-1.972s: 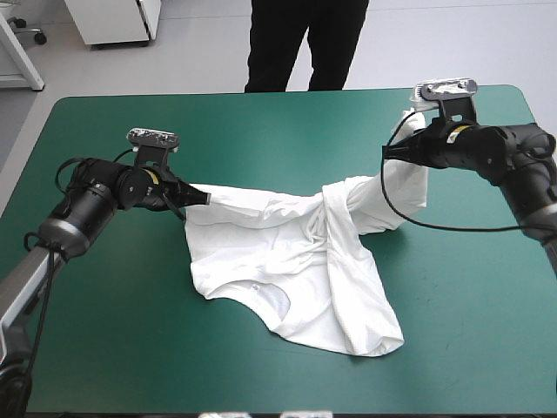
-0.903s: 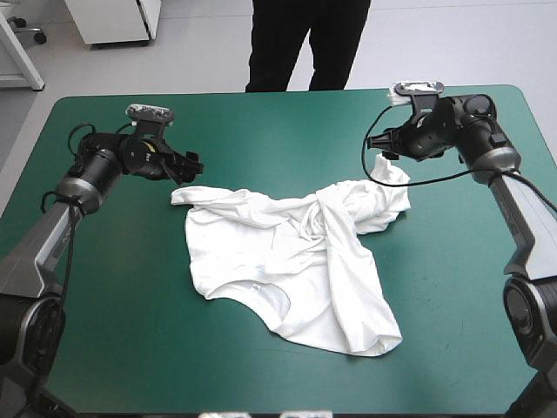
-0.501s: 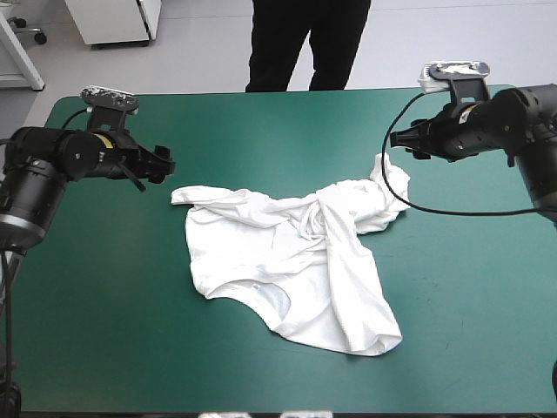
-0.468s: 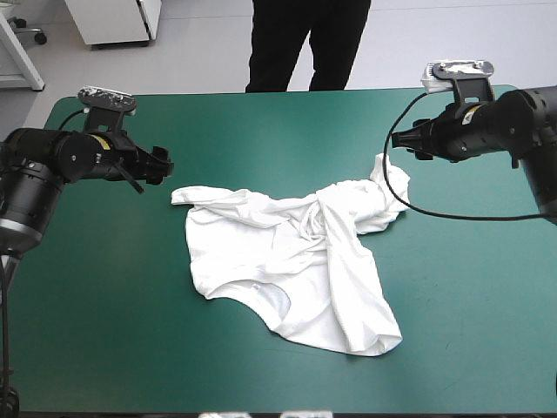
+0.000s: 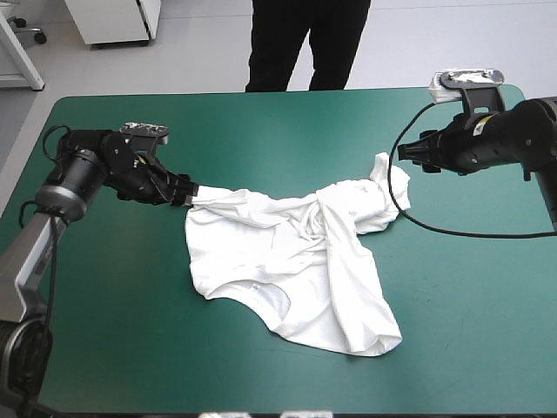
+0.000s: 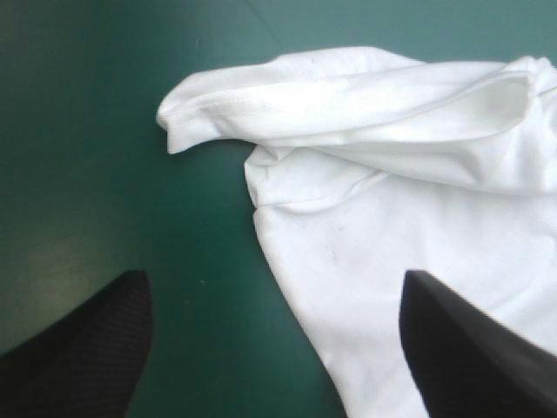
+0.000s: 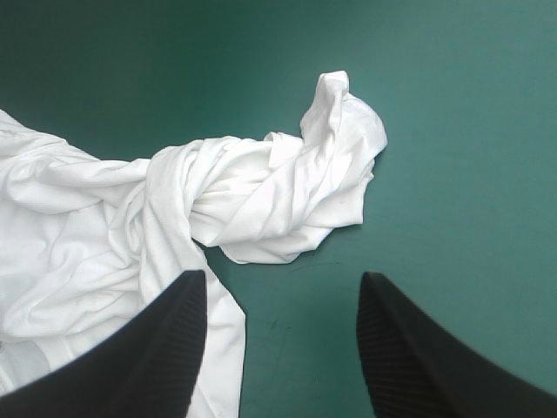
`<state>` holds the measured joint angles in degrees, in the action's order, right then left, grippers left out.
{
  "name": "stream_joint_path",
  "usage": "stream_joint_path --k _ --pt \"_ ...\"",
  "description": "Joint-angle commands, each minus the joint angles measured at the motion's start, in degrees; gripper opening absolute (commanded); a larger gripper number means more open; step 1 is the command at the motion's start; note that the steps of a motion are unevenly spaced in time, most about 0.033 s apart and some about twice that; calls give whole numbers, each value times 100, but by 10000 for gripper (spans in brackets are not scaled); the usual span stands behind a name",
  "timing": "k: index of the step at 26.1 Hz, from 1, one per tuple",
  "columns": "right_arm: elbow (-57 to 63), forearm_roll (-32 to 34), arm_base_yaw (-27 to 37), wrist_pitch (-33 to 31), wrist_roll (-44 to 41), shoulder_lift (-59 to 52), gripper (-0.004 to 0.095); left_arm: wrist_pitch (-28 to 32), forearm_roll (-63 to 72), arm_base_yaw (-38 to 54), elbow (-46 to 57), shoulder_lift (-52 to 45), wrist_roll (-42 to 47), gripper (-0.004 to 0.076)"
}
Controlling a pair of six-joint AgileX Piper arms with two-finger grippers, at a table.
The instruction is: Fold the cloth
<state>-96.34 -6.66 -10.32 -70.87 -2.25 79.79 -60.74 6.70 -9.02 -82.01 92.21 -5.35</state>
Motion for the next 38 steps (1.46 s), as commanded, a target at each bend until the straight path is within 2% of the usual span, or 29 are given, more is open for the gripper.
stream_joint_path --k 1,7,12,20,22,23,27,30,32,34,36,38 --pt "89 -25 -6 334 53 -148 486 240 156 -54 -135 212 -35 545" --pt "301 7 -6 370 53 -148 486 405 129 -339 -135 890 -72 477" --pt "301 31 -6 396 53 -148 486 646 124 -453 -135 1250 -22 475" --pt "301 40 -6 349 53 -148 486 655 -119 -453 -135 1696 267 471" --pt "301 40 -6 361 53 -148 486 593 -119 -453 -135 1812 267 420" --pt "301 40 -6 361 53 -148 486 543 -119 -453 -135 1869 267 358" --pt "301 40 -6 361 53 -148 486 302 -95 -453 -135 2070 253 -7" --pt "301 12 -6 285 53 -148 486 256 -95 -453 -135 2117 253 -7" --pt "301 35 -6 -12 53 -159 486 256 -95 -453 -135 2117 253 -7" --pt "404 -39 -204 -68 53 -263 487 243 -73 -453 -135 2117 133 -7" --pt "660 86 -742 -68 4 -461 486 236 -68 -453 -135 2117 133 -7" --pt "1179 666 -1508 -68 -532 -728 493 236 -68 -453 -135 2117 133 -7"
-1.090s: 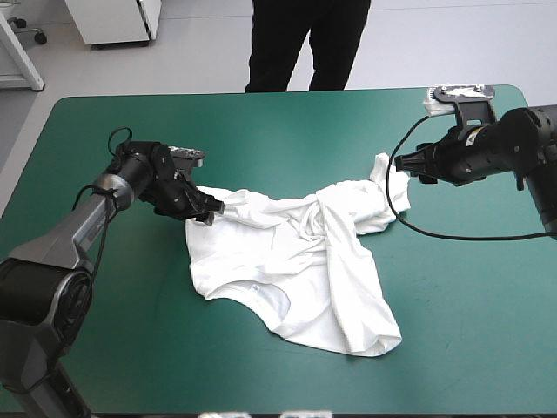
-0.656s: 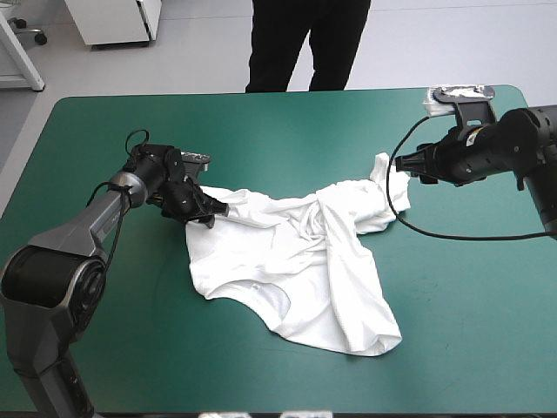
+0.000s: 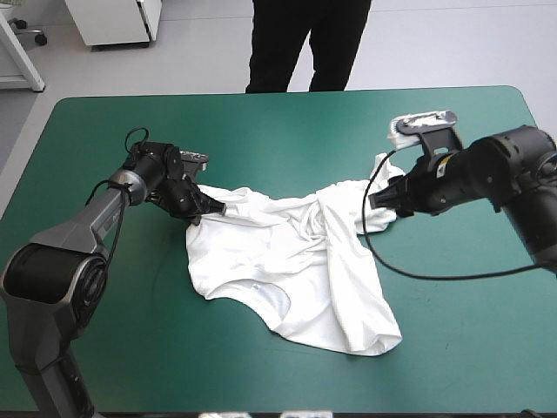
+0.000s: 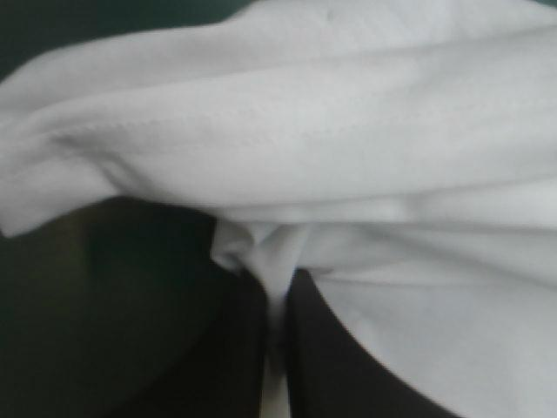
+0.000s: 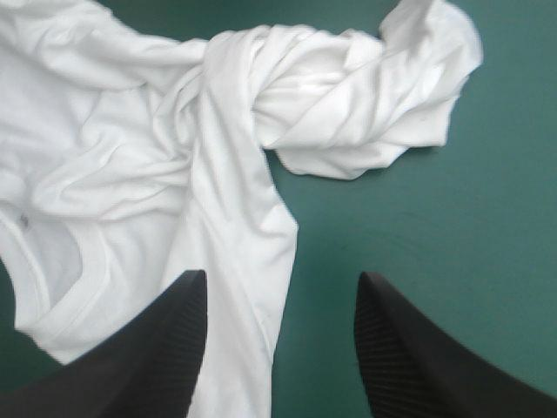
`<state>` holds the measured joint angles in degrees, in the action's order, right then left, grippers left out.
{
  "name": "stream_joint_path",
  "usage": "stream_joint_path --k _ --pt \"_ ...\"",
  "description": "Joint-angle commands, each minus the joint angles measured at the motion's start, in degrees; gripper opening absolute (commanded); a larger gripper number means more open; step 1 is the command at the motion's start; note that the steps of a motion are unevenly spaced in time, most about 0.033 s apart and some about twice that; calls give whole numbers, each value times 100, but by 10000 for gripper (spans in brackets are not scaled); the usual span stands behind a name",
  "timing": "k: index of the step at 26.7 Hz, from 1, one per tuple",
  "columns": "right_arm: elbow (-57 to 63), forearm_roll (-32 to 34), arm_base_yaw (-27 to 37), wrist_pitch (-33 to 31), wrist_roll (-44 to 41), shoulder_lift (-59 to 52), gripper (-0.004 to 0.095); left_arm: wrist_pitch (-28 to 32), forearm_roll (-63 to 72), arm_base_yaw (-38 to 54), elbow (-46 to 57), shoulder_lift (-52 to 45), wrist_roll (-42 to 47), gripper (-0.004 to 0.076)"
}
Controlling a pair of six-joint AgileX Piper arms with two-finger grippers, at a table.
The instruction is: Fold the cloth
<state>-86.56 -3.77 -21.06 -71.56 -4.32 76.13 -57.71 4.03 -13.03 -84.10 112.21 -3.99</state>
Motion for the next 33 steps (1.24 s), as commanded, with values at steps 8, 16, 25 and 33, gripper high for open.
stream_joint_path --k 8,16,25,33 --pt "2533 1039 -1931 188 -1664 -750 569 -63 212 -53 74 117 -3 -7" --pt "3699 552 -2077 1236 -2047 -760 568 -63 221 -53 74 117 -14 -7" --pt "4653 145 -2084 2140 -2207 -749 567 -42 262 -53 74 117 -14 -7" --pt "5035 -561 -2084 2806 -1827 -357 441 -29 262 -53 74 117 -14 -7"
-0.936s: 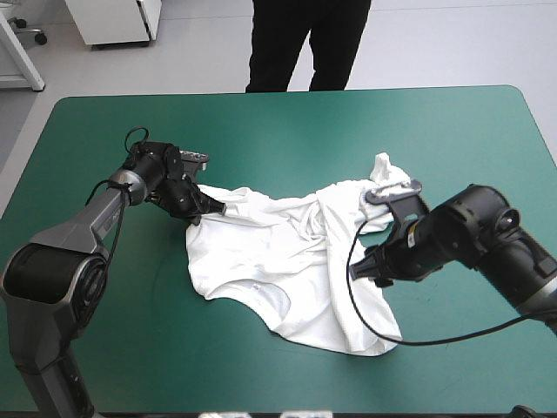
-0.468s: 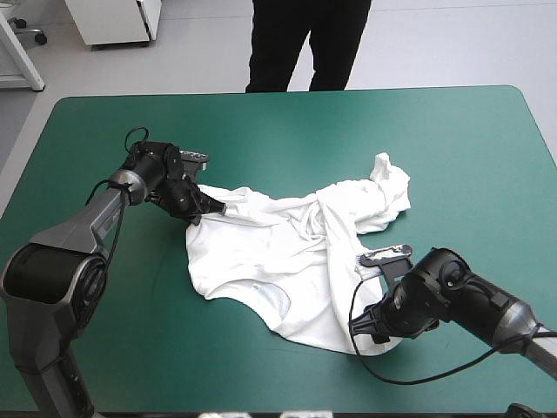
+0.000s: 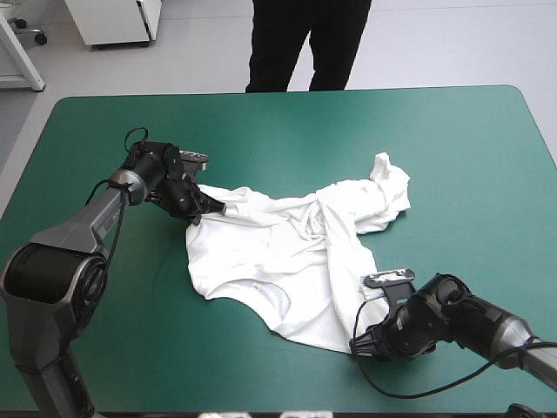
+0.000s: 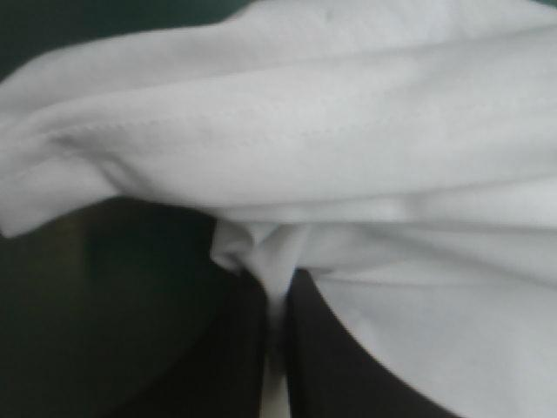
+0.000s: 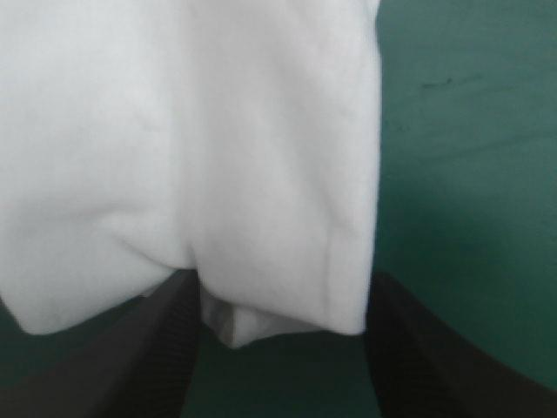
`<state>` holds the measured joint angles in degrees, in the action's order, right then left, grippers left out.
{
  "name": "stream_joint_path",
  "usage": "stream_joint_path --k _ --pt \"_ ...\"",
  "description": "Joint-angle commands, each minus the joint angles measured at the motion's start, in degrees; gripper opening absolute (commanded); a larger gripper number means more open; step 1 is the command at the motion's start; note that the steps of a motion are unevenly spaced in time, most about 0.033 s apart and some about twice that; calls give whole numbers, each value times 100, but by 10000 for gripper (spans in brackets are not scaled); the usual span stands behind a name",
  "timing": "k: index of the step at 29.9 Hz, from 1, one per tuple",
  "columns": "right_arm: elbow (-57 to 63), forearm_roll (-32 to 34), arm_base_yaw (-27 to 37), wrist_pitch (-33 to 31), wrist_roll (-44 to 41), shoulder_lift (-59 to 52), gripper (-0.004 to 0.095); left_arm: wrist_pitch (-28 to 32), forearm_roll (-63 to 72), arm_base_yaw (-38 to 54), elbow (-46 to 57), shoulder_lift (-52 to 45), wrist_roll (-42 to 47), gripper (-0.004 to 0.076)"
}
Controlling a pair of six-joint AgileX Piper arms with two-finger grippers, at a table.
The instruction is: Fold the cloth
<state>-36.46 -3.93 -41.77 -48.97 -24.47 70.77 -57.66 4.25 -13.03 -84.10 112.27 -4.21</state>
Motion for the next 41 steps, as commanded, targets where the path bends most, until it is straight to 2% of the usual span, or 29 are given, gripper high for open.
stream_joint_path --k 1,4,5,7,11,15,20,26,33,41 --pt "25 -597 -14 572 214 242 395 -34 218 -53 74 111 7 -7" --pt "25 -695 -14 602 328 350 191 -46 218 -53 74 111 7 -7" --pt "14 -695 -14 610 341 350 91 -46 218 -53 74 111 7 -7" --pt "-9 -655 -14 610 330 264 -13 -46 218 -53 74 80 7 -7" --pt "-333 -372 11 386 231 -78 -17 -118 72 -53 2 -232 -33 -8" --pt "-982 393 13 -91 -102 -417 -17 -425 7 -53 -224 -752 -160 -9" --pt "-2121 1338 13 -794 -179 -723 -17 -717 29 -53 -621 -1682 -266 -9" --pt "-3814 2221 13 -1354 -121 -752 -17 -850 172 -53 -1215 -2743 -254 -9" --pt "-5573 2928 13 -1330 278 -733 -17 -755 435 -53 -2202 -3594 -254 -9" --pt "-7717 3004 13 -722 1358 -385 -17 -83 941 -53 -3885 -3907 -295 -9"
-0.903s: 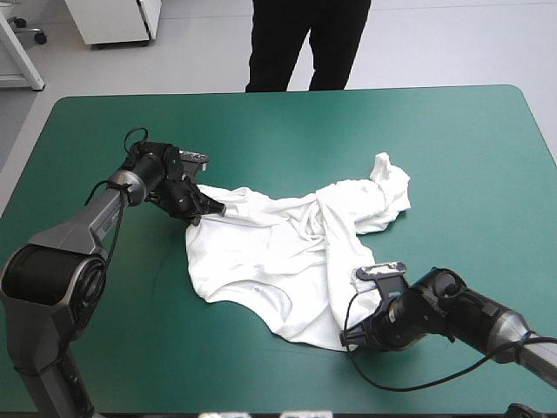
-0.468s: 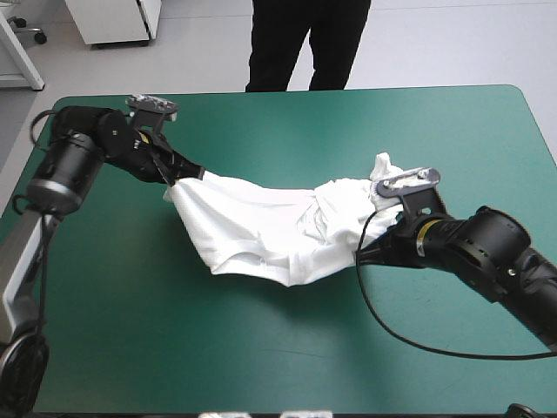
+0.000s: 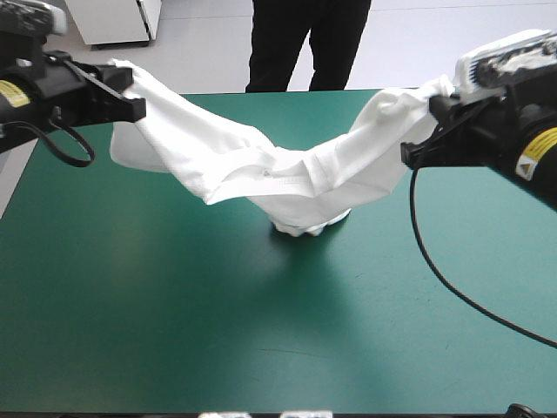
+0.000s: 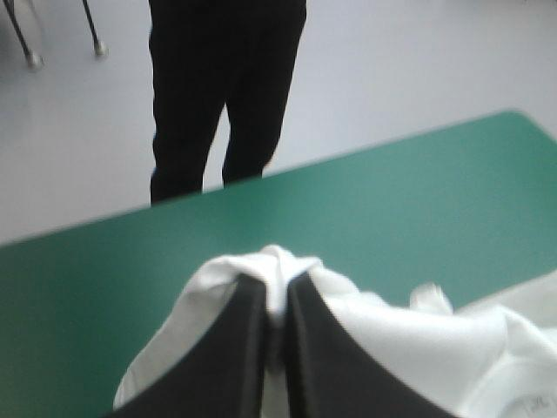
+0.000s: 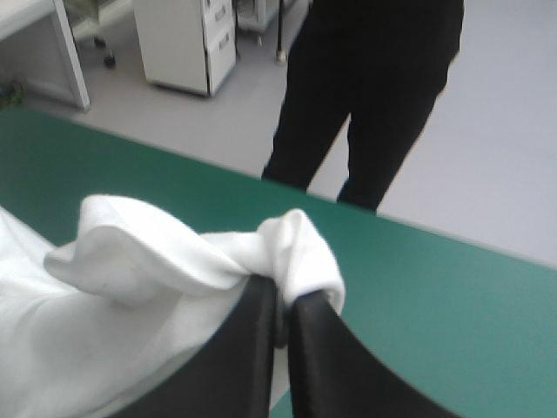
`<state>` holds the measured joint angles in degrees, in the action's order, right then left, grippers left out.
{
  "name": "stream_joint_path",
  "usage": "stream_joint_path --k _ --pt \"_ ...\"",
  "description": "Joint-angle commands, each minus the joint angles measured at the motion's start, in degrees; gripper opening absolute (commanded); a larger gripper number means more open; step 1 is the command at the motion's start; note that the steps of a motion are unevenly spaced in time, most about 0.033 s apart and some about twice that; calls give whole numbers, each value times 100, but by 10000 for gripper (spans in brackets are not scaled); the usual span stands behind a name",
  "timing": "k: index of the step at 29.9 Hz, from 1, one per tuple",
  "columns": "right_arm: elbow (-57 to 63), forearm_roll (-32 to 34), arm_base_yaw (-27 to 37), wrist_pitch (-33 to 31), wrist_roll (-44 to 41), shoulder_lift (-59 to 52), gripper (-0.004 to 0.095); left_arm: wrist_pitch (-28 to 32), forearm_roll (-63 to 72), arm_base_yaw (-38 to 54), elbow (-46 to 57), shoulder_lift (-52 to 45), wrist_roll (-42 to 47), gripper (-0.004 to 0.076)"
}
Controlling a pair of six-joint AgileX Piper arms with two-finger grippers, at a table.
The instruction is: Fold the cloth
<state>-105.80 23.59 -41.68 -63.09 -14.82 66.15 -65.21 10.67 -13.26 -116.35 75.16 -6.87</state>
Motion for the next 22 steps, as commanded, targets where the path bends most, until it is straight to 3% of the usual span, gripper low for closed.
stream_joint_path --k 1,9,17,22 --pt "-1002 263 4 757 510 130 -17 772 351 -29 -817 -197 -36 -9" --pt "-2794 240 4 1679 1482 657 -17 1548 904 -29 -2044 -231 -415 -9" --pt "-3651 93 4 2621 1961 849 -17 2104 1326 -29 -2771 -231 -689 -9" --pt "-3801 51 4 2509 1963 849 -17 2120 1285 -29 -2906 -231 -775 -9"
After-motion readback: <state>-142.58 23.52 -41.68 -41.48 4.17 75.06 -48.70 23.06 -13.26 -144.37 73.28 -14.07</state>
